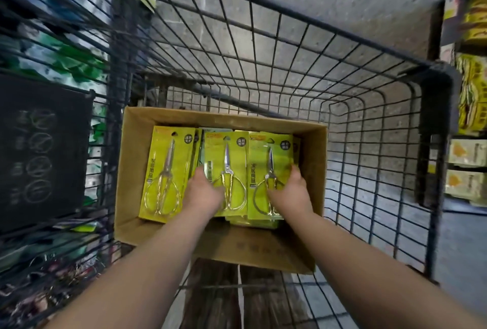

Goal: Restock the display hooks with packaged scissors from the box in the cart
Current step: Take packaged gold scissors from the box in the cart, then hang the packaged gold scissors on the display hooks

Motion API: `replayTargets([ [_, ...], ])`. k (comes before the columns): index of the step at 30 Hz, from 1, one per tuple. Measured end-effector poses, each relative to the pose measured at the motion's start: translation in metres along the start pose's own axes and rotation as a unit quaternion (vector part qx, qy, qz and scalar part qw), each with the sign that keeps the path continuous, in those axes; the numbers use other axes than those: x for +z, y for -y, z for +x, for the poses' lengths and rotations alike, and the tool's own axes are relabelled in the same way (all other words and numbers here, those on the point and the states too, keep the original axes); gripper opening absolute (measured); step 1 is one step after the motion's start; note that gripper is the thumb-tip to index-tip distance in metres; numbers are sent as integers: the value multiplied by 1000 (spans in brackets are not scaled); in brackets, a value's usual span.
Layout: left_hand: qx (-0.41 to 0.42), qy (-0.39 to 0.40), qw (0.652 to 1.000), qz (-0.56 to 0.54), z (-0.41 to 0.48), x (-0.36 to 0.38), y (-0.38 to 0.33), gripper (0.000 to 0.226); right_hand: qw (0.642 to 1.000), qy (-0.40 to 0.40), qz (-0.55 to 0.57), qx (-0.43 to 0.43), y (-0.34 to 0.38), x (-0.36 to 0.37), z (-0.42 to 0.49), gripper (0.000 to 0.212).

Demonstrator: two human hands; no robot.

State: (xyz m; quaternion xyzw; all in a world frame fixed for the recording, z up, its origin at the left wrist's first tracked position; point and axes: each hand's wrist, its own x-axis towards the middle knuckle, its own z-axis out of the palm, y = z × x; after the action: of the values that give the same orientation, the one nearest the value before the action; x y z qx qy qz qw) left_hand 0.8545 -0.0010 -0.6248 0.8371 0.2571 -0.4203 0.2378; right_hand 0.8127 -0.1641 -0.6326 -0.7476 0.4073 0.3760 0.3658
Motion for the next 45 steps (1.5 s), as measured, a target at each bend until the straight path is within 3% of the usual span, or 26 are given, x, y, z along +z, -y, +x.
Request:
replayTargets([
  [5,-49,-16,995,-86,3,-1,0,65,997,-49,61,4,0,-3,-4,74],
  [9,-51,-10,991,-124,-3,-2,2,57,991,-34,130,1,-2,-5,-6,26],
  [13,-34,-9,986,-165,-22,-11,6,44,983,-5,183,-15,-2,-14,-20,26],
  [17,-28,-19,974,-226,-48,-33,8,56,984,9,169,-57,10,-30,-47,29],
  [21,-28,-56,960,-274,-78,-64,8,38,982,16,154,-105,35,-52,-77,27],
  [23,-29,-65,946,-317,-91,-79,12,24,981,16,135,-135,53,-63,-93,25],
  [28,-5,-98,903,-417,-125,-114,27,17,975,23,104,-194,95,-80,-130,24],
  [40,49,-222,806,-547,-244,-179,110,24,930,123,69,-339,149,-49,-254,14],
  [45,39,-273,726,-630,-313,-166,182,12,896,186,16,-402,135,-1,-323,12],
])
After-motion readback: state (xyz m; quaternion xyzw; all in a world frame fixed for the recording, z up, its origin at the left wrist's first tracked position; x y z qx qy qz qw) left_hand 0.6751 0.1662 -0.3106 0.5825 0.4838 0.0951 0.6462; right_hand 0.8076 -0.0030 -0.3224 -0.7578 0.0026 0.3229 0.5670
